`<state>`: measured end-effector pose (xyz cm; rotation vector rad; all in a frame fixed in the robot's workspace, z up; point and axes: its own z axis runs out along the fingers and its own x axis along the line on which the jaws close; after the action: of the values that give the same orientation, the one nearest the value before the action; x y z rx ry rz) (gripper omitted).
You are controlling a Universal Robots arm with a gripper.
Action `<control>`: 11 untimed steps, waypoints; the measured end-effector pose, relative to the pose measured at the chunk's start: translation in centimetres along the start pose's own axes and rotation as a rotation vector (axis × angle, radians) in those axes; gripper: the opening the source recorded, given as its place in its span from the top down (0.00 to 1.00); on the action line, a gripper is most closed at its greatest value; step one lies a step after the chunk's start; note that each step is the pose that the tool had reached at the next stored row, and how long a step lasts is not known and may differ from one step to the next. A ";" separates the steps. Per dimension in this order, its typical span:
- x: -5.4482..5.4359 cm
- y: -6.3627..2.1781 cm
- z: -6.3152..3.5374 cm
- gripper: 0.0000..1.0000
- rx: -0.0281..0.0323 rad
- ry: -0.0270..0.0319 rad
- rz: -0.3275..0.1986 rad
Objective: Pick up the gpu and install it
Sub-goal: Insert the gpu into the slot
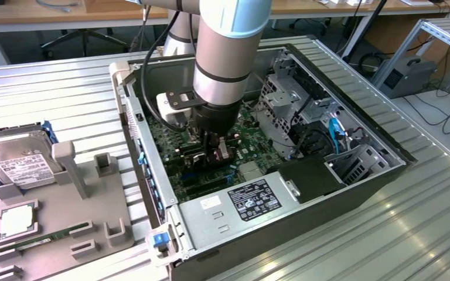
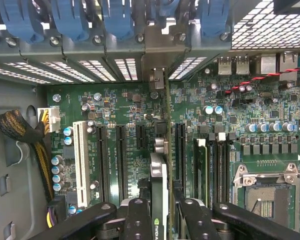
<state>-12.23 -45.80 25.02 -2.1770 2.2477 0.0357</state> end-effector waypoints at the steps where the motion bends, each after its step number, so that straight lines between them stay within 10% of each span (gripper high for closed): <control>1: 0.0 0.00 0.00 0.73 0.0001 -0.0001 0.000; 7: 0.0 0.00 -0.18 0.66 -0.0002 0.0004 0.000; 11: -0.1 0.02 -2.72 0.66 0.0000 0.0000 0.000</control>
<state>-12.23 -45.80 27.75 -2.1769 2.2477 0.0358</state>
